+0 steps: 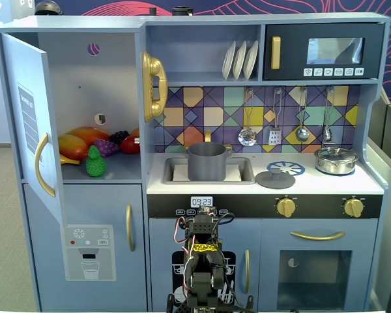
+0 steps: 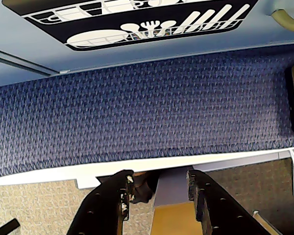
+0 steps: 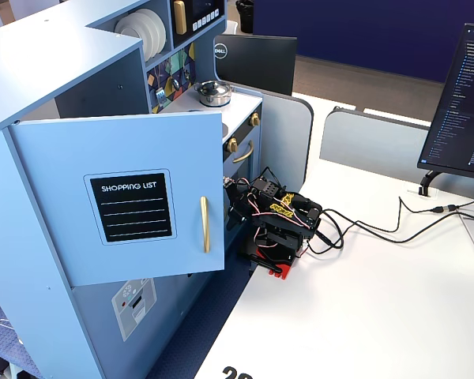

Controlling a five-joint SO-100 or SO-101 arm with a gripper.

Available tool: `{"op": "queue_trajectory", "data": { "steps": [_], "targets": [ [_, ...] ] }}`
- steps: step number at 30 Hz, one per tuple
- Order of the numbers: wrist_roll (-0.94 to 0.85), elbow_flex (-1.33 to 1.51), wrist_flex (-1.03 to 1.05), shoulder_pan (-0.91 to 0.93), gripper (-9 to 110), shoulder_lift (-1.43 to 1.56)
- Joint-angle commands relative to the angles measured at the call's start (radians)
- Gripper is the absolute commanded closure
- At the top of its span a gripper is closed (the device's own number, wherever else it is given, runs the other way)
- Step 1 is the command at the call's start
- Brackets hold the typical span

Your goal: Pick up the green pineapple from the left cabinet and place it in the gray recipient

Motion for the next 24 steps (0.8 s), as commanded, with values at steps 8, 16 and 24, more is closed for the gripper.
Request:
{"op": "queue_trajectory", "data": {
  "steps": [8,16,24],
  "targets": [
    [0.017,0.002,0.175,0.029,101,-0.005],
    [-0.066,-0.009,0.127,-0.120,102,-0.008],
    [0.012,-0.357,-0.321,-0.724,101,-0.038]
  ]
}}
